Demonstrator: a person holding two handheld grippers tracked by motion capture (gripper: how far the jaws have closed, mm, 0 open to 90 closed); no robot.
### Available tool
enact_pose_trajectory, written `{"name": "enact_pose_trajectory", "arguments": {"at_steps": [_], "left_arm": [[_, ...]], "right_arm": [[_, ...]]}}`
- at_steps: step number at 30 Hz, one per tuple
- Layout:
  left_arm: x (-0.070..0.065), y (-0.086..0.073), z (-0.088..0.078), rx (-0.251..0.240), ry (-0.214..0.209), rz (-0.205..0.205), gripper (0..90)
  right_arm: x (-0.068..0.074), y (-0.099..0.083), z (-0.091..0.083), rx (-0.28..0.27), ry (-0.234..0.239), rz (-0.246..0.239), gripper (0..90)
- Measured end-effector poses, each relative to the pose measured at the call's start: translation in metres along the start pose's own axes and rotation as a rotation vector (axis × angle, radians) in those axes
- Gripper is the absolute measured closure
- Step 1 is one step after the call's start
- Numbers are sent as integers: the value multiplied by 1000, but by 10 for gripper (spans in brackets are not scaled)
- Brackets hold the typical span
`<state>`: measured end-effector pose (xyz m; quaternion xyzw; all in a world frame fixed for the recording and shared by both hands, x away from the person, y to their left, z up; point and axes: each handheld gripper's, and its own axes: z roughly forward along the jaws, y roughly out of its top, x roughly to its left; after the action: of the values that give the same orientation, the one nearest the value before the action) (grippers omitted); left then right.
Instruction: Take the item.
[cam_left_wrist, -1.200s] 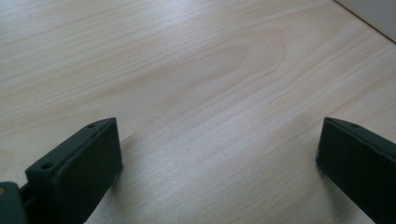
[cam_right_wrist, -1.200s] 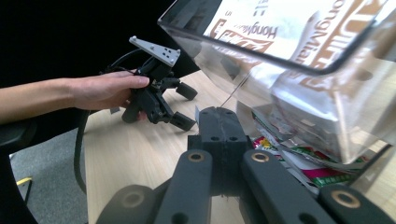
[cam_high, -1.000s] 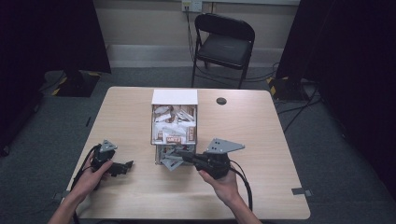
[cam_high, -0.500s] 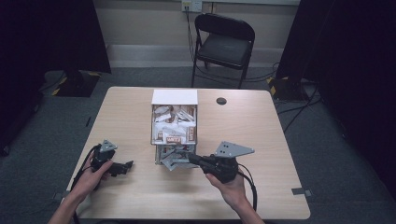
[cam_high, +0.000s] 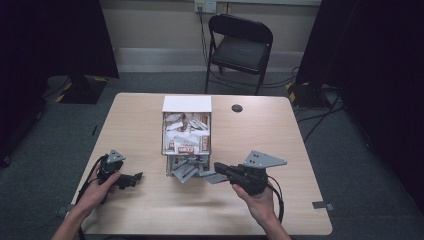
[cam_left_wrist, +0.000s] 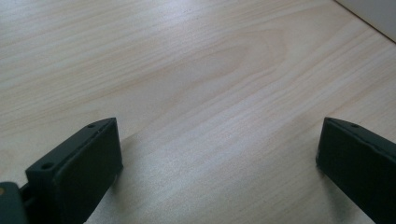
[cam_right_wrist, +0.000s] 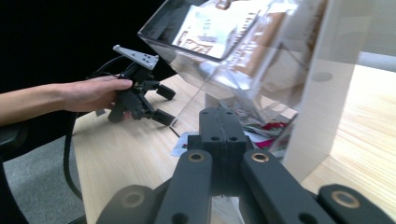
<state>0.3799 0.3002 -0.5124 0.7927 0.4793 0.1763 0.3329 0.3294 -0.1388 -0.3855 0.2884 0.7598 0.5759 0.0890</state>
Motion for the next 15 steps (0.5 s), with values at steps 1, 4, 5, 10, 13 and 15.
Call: {"name": "enact_pose_trajectory", "arguments": {"at_steps": [1, 4, 5, 10, 13, 15], "left_arm": [[0, 0, 0, 0, 0, 0, 0], [0, 0, 0, 0, 0, 0, 0], [0, 0, 0, 0, 0, 0, 0], [0, 0, 0, 0, 0, 0, 0], [0, 0, 0, 0, 0, 0, 0], [0, 0, 0, 0, 0, 0, 0]], "right_arm": [[-1, 0, -1, 0, -6, 2, 900], [-5, 0, -3, -2, -20, 6, 900], [-5, 0, -3, -2, -20, 6, 900], [-13, 0, -8, -3, -45, 18, 900], [-16, 0, -10, -6, -55, 21, 900], [-18, 0, -10, -7, -59, 21, 900]]}}
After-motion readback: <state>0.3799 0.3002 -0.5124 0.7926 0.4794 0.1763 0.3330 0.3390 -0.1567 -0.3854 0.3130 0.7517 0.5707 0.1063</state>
